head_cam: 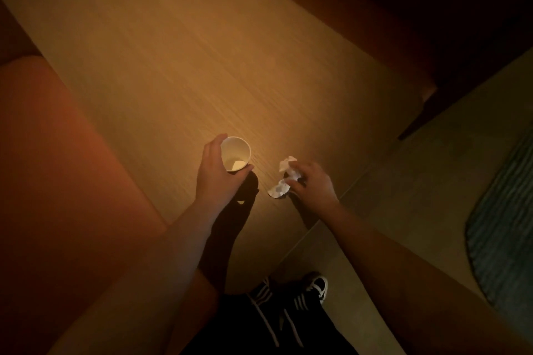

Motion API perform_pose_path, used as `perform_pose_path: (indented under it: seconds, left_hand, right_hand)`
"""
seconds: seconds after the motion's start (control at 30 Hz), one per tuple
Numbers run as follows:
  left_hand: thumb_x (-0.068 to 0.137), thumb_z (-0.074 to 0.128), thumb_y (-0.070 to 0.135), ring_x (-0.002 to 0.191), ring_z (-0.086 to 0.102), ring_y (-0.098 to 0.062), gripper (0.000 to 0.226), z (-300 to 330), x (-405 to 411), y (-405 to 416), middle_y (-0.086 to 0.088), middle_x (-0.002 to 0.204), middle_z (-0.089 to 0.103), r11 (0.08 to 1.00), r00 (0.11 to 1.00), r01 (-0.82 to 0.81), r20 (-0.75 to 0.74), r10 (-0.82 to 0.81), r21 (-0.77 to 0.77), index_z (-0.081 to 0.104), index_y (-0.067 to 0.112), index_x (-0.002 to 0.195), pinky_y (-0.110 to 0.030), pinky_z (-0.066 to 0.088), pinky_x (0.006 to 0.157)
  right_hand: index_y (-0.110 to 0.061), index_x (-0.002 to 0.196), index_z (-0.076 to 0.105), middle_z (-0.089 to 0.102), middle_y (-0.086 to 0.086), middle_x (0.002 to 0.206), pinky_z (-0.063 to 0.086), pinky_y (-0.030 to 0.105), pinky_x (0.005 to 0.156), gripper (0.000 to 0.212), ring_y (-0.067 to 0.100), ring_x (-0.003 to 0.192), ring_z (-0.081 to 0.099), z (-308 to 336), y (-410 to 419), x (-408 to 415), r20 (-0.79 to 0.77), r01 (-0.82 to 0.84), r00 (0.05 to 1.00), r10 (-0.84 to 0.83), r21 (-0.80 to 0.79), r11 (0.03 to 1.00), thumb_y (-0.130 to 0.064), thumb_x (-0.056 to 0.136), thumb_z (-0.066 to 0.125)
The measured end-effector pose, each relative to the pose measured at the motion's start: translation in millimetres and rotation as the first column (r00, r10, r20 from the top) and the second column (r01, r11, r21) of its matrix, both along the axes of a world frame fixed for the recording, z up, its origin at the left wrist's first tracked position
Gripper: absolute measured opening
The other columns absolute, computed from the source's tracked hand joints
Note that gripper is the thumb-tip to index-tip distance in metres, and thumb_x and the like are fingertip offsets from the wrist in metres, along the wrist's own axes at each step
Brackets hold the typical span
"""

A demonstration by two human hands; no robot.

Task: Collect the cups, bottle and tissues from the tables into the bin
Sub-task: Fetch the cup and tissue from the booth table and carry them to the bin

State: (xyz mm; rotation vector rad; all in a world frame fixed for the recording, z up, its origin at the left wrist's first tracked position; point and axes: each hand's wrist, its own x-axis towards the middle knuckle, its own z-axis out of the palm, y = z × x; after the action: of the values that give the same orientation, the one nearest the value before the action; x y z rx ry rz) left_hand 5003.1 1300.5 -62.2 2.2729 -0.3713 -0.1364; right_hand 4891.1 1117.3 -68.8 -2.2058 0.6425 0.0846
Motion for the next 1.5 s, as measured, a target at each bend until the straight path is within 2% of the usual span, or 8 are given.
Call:
perform_pose_path:
  seconds: [0.1,0.23,0.33,0.47,0.67,0.8,1.1,1.5]
  left_hand:
    - [0.069,0.081,0.039,0.105,0.035,0.001,0.079,1.2,-0.4,-2.6,0.005,0.128,0.045,1.0,1.0,0.012,0.003,-0.012,0.008,0.038,0.027,0.134,-0.024,0.035,0.082]
    - [0.069,0.081,0.04,0.106,0.034,0.0,0.08,0.2,-1.5,-1.8,0.005,0.129,0.043,1.0,1.0,0.018,0.002,-0.018,0.021,0.036,0.028,0.135,-0.025,0.036,0.082]
    - [0.069,0.081,0.038,0.107,0.034,0.001,0.079,-2.9,-2.8,0.9,0.005,0.13,0.044,1.0,1.0,0.006,0.008,-0.006,0.026,0.037,0.028,0.134,-0.025,0.036,0.083]
    - [0.069,0.082,0.036,0.108,0.033,0.003,0.079,-6.3,-1.9,7.4,0.004,0.13,0.045,0.999,0.999,-0.023,0.029,0.022,0.03,0.038,0.026,0.134,-0.023,0.035,0.085]
    - [0.068,0.081,0.039,0.102,0.031,0.01,0.079,-7.4,-1.9,14.2,0.008,0.127,0.044,0.999,0.999,-0.041,0.037,0.04,0.028,0.037,0.028,0.133,-0.008,0.027,0.076]
    - [0.069,0.081,0.04,0.105,0.034,0.007,0.08,-5.4,-7.3,10.7,0.008,0.128,0.045,0.999,0.999,-0.015,0.044,0.014,0.029,0.037,0.028,0.134,-0.013,0.031,0.078]
    - [0.068,0.082,0.038,0.109,0.034,0.004,0.083,5.7,-36.0,-39.8,0.007,0.13,0.043,0.978,0.977,0.21,0.043,-0.21,0.003,0.034,0.028,0.136,-0.021,0.035,0.083]
    - [0.068,0.083,0.034,0.116,0.048,-0.018,0.083,23.3,-164.2,-181.3,-0.003,0.132,0.05,0.711,0.717,0.697,0.073,-0.694,-0.088,0.04,0.017,0.137,-0.026,0.038,0.089]
  right_hand:
    - [-0.021,0.14,0.039,0.032,0.004,0.148,0.038,0.04,0.108,0.067,0.022,0.133,0.036,-6.0,-8.1,-10.9,-0.139,-0.141,0.983,0.123,-0.128,0.982,-0.034,0.081,0.069]
    - [-0.023,0.149,0.013,0.008,0.007,0.158,0.024,0.048,0.116,0.105,0.028,0.143,0.014,-13.7,-9.1,-12.9,-0.233,-0.331,0.936,0.265,-0.325,0.886,-0.053,0.069,0.073]
    - [-0.024,0.15,0.002,-0.002,0.005,0.16,0.016,0.049,0.118,0.111,0.028,0.146,0.003,-19.8,-6.2,2.2,-0.258,-0.43,0.899,0.355,-0.362,0.827,-0.061,0.07,0.069]
    - [-0.025,0.15,0.006,0.004,0.004,0.16,0.018,0.048,0.117,0.096,0.026,0.146,0.008,-30.9,2.5,23.4,-0.244,-0.439,0.895,0.372,-0.34,0.832,-0.058,0.079,0.061]
    - [-0.022,0.133,0.042,0.042,0.006,0.14,0.036,0.041,0.104,0.049,0.025,0.128,0.037,-42.9,10.8,31.0,-0.175,-0.406,0.91,0.376,-0.564,0.719,-0.048,0.091,0.047]
    - [-0.022,0.124,0.047,0.049,0.005,0.126,0.041,0.037,0.096,0.036,0.022,0.116,0.044,-41.7,12.3,26.5,-0.155,-0.369,0.926,0.345,-0.567,0.736,-0.039,0.092,0.051]
    - [-0.019,0.114,0.055,0.054,0.006,0.115,0.042,0.037,0.093,0.027,0.022,0.107,0.05,-22.3,-19.3,-24.4,-0.004,-0.009,1.0,0.008,-0.407,0.913,-0.034,0.092,0.052]
    - [-0.017,0.113,0.057,0.057,0.008,0.108,0.047,0.04,0.085,0.025,0.025,0.1,0.053,0.4,-86.6,-233.2,0.06,0.618,0.761,-0.646,-0.369,0.694,-0.03,0.092,0.051]
